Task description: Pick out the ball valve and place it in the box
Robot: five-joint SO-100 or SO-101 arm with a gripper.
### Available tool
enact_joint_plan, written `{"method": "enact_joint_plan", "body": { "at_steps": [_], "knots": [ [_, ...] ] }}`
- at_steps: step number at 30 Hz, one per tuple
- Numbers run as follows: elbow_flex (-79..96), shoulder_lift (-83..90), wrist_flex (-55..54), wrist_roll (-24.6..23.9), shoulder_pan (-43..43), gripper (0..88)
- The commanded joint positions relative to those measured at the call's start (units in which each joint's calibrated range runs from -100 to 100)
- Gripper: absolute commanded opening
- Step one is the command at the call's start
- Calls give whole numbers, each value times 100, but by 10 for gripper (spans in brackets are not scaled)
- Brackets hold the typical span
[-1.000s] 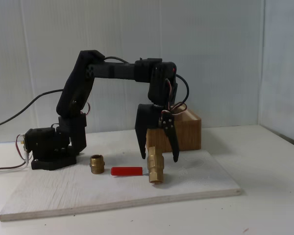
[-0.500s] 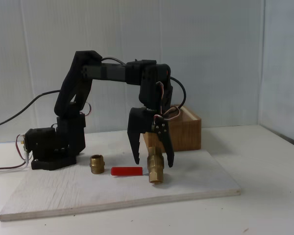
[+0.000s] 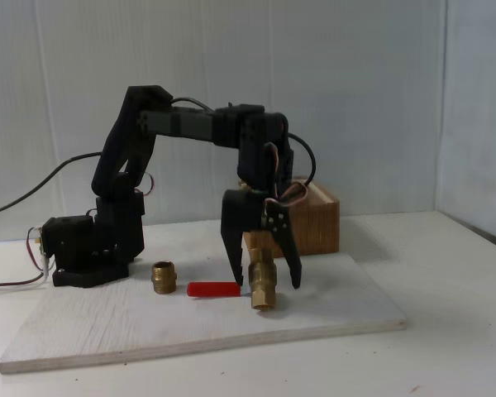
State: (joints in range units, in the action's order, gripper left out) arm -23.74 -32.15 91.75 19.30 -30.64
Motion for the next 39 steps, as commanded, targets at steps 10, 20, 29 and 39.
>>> {"method": "enact_joint_plan", "body": {
  "at_steps": [10,20,29,39],
  "knots": [
    [244,40,-130,-206,238,289],
    [488,48,-432,-175,178,289],
    [506,-138,-449,-196,171,289],
    [479,-147,-449,-201,178,197]
  ]
}}
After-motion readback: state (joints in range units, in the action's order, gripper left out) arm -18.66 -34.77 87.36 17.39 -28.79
